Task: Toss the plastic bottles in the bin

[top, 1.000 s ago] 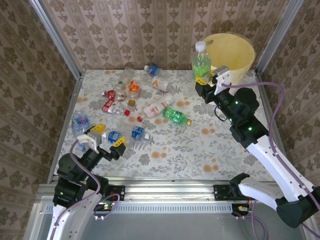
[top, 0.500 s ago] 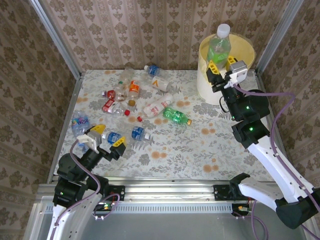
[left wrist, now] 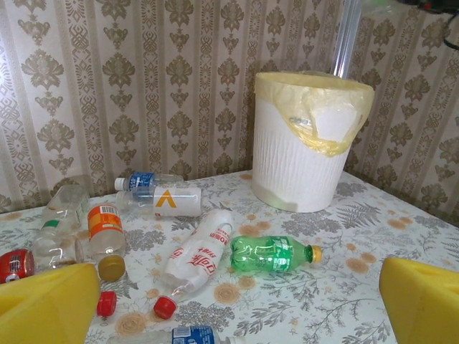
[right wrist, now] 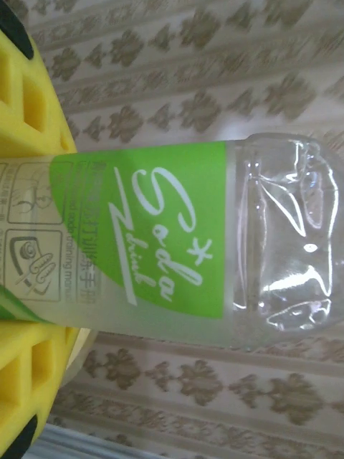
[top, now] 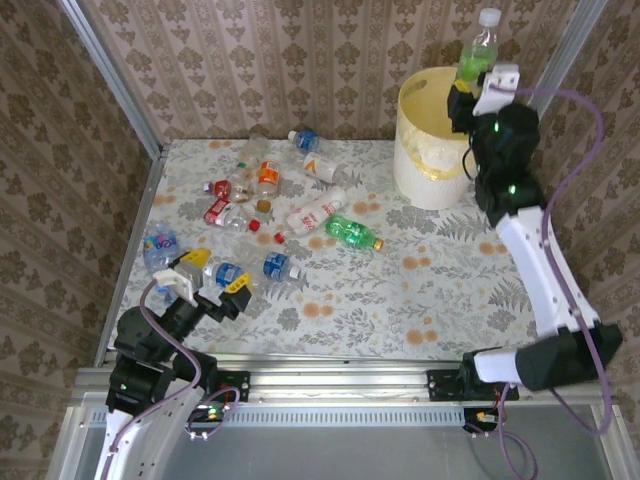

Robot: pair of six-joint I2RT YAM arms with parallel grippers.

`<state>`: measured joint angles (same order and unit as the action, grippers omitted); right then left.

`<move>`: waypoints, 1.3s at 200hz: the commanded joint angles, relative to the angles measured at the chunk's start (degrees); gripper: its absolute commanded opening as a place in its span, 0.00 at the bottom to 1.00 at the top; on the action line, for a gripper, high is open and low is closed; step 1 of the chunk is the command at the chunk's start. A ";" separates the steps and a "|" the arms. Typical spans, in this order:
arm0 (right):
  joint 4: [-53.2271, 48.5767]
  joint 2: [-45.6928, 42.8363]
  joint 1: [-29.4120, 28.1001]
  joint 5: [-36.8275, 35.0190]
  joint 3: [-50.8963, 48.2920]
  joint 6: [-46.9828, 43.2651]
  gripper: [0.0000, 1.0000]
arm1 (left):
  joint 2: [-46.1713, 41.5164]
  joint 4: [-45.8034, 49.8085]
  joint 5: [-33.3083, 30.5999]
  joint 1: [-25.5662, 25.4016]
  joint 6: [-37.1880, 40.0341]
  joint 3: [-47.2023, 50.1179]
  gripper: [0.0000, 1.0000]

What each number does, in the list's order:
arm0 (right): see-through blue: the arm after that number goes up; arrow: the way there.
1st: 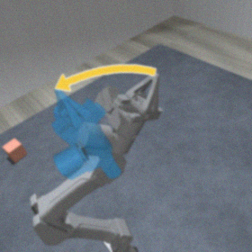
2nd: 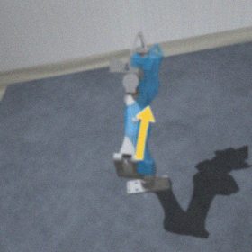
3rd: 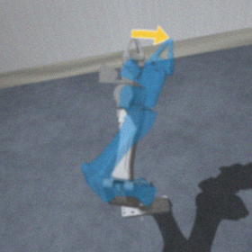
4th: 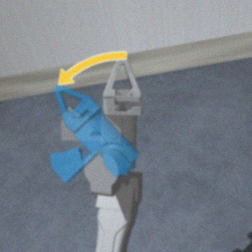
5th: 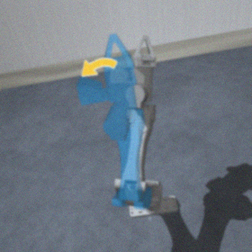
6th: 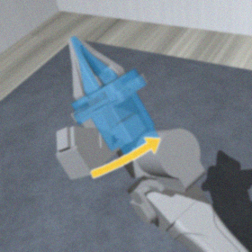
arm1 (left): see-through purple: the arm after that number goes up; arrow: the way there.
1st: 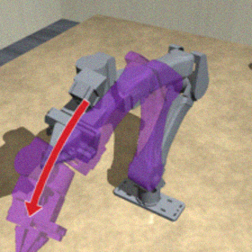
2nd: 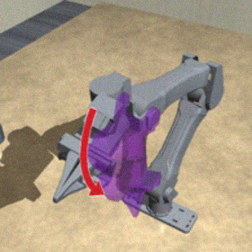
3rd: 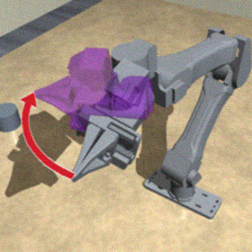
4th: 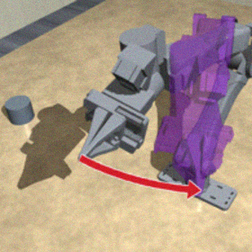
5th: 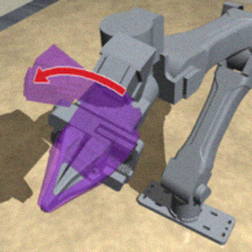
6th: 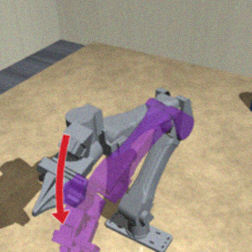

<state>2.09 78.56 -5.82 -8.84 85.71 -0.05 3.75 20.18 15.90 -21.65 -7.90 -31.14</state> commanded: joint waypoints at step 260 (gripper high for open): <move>-37.51 1.59 0.16 30.16 9.17 7.36 1.00 | 0.07 -1.03 1.25 0.74 0.52 -0.68 1.00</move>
<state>-32.29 81.54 -4.80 15.20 96.92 9.15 3.75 20.16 16.34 -21.28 -7.92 -31.14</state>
